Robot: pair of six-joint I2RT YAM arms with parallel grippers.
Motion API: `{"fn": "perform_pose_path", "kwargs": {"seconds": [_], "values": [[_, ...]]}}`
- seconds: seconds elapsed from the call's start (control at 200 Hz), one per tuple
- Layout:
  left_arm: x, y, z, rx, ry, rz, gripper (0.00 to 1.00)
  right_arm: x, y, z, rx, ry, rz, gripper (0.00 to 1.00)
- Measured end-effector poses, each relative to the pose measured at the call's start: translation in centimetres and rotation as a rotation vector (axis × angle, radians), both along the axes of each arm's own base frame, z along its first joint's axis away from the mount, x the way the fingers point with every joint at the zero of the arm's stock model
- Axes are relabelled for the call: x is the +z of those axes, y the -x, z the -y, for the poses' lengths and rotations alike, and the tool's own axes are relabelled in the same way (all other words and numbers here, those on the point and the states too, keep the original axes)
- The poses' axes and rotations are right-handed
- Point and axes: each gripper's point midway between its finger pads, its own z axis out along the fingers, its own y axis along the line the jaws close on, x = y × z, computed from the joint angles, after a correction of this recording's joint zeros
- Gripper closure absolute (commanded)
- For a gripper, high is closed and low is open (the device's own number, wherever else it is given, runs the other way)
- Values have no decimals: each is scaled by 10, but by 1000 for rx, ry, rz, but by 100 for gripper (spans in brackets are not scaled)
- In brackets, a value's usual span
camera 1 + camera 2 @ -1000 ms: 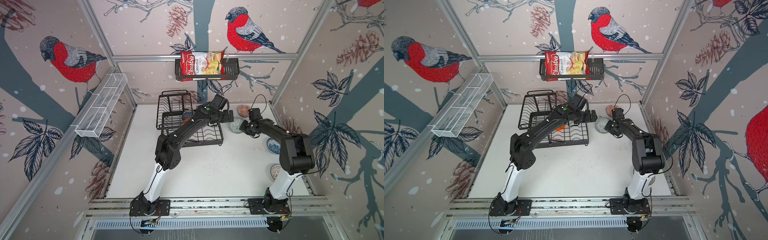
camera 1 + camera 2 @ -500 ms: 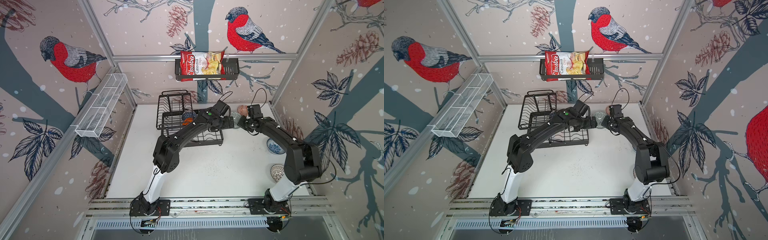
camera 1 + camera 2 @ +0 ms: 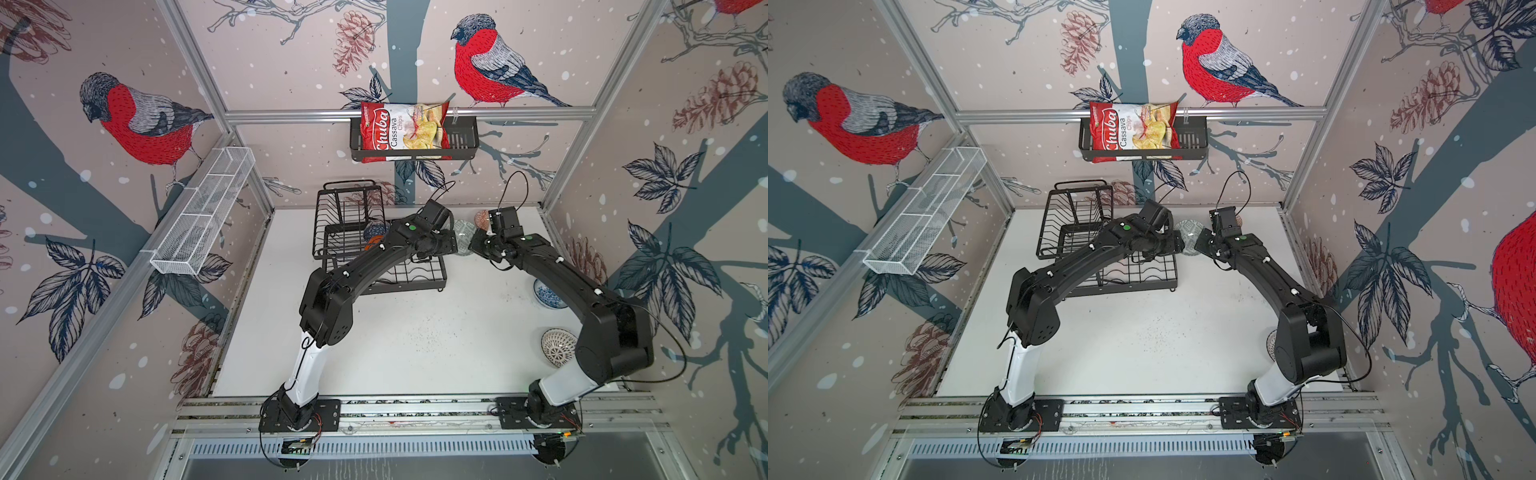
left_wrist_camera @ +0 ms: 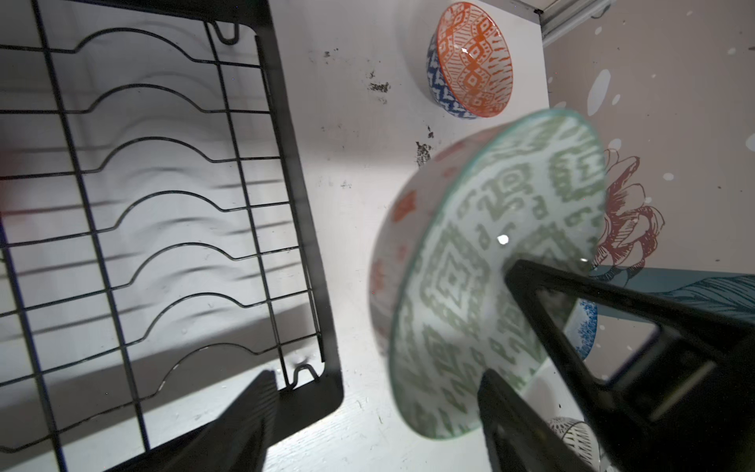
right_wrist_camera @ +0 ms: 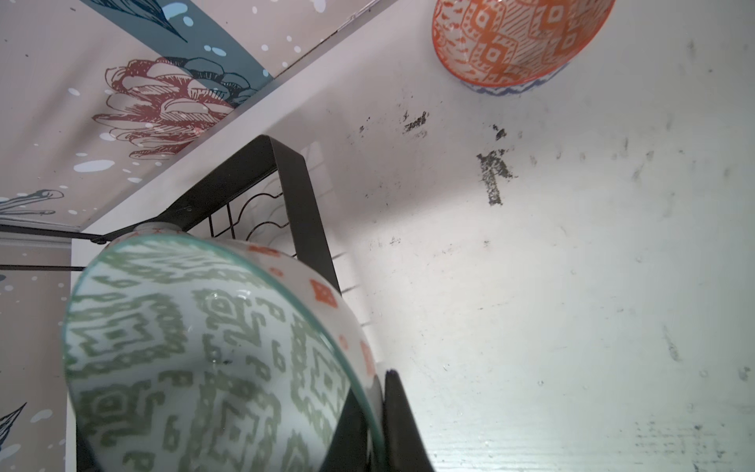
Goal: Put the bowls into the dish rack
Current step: 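Grasp the green-pattern bowl rim with the right gripper, then lift the green-pattern bowl with the right gripper toward the left gripper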
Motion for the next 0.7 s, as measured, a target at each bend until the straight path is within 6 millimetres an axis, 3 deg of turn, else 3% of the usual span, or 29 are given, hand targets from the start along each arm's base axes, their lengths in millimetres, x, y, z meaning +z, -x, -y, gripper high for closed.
{"fn": "perform_pose_path", "kwargs": {"seconds": [0.145,0.48,0.605,0.7], "values": [[-2,3,-1,7,12,-9,34,5,4,-1,4,-4,10,96],[0,0,2,10,57,5,56,10,10,-7,22,6,30,95],[4,-2,5,8,81,13,75,15,10,-8,23,9,47,94],[8,-3,7,4,87,21,76,16,11,-9,24,11,56,93]]}}
